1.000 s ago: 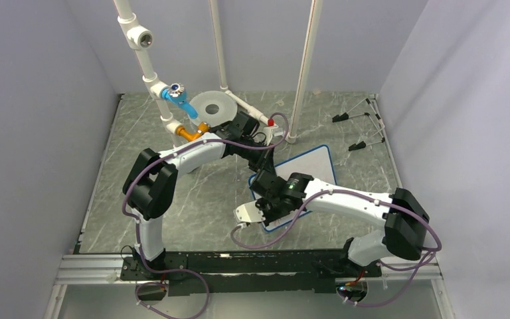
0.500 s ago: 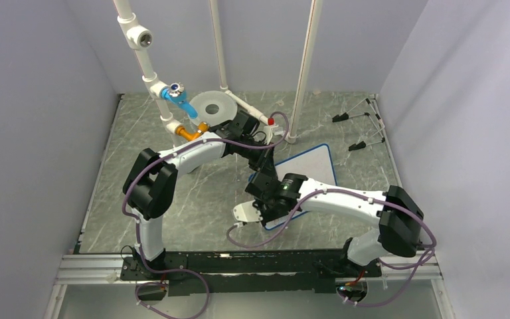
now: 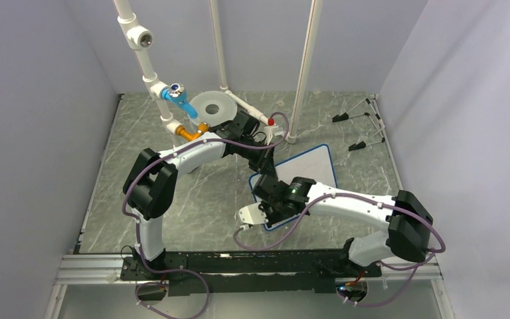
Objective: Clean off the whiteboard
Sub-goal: Erase the whiteboard at the center of the board.
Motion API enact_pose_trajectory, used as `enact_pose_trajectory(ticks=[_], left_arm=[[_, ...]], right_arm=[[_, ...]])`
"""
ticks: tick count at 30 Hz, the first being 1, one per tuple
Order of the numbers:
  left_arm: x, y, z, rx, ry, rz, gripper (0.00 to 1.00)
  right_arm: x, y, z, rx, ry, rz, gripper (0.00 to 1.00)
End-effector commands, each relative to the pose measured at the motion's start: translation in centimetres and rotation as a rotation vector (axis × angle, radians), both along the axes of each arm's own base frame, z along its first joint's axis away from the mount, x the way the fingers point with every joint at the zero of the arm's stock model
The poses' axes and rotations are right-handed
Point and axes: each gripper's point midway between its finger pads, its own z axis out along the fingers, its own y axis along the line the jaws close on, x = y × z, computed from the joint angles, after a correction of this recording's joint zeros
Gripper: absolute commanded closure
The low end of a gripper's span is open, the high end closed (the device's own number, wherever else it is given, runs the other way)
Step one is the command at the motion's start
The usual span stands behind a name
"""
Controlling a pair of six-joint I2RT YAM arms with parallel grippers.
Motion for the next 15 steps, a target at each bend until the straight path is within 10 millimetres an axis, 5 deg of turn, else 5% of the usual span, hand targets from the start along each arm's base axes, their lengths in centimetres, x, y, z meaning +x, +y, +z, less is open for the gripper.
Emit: enact_pose_trajectory(ticks=[1, 7, 11, 15], left_arm=[[-1.0, -0.8, 3.4, -0.1, -0.014, -0.069, 1.0], [-1.2, -0.7, 3.4, -0.1, -0.015, -0.067, 1.0], [-1.2, -0.7, 3.4, -0.104, -0.014, -0.068, 1.0], [-1.2, -0.5, 3.5, -0.106, -0.015, -0.069, 1.0]], right_arm=[[-2.1, -1.4, -2.1, -0.052, 0.068, 0.046, 1.0], [3.7, -1.7, 1.3, 0.118, -0.021, -0.215, 1.0], [9.2, -5.7, 3.6, 0.238, -0.113, -0.459, 1.0], [12.4, -11.1, 4.4, 0.32, -0.171, -0.655, 1.0]])
